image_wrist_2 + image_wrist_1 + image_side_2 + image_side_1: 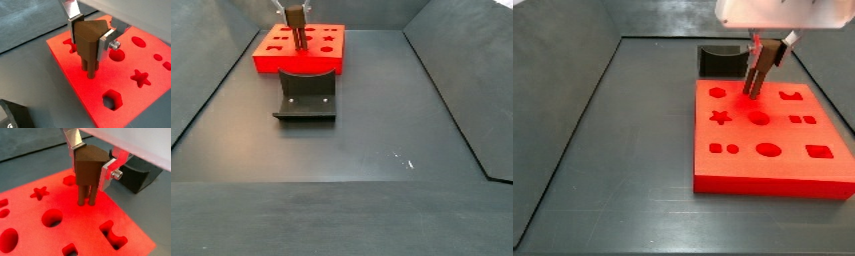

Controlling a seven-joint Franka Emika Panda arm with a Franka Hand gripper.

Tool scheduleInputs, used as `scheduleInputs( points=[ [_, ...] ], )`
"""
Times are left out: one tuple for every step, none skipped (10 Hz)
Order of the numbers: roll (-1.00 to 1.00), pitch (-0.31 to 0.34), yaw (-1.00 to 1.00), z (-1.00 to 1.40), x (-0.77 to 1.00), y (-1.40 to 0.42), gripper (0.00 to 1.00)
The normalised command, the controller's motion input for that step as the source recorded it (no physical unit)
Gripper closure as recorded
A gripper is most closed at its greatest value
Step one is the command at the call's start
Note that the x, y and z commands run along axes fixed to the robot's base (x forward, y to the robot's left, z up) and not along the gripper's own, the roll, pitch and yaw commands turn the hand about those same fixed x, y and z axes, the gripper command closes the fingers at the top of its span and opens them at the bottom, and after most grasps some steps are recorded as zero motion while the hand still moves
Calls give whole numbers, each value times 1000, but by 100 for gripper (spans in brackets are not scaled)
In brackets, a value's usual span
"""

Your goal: Insert the 3 prong object.

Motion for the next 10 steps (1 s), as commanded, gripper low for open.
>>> scheduleInputs(
  points=[
    [101, -61, 0, -269, 246, -31, 100],
    [99, -63, -9, -271, 211, 0, 100],
    [86, -163, -6, -394, 31, 0, 100],
    [90, -166, 0, -443, -31, 0, 100],
    [137, -101, -9, -574, -37, 0, 100],
    [134, 0, -94, -700, 0, -29, 100],
    [131, -34, -91, -769, 0, -31, 100],
    [121, -20, -66, -763, -31, -40, 100],
    [100, 0, -20, -237, 0, -49, 100],
    [0, 0, 0, 0, 0, 0, 100]
  ],
)
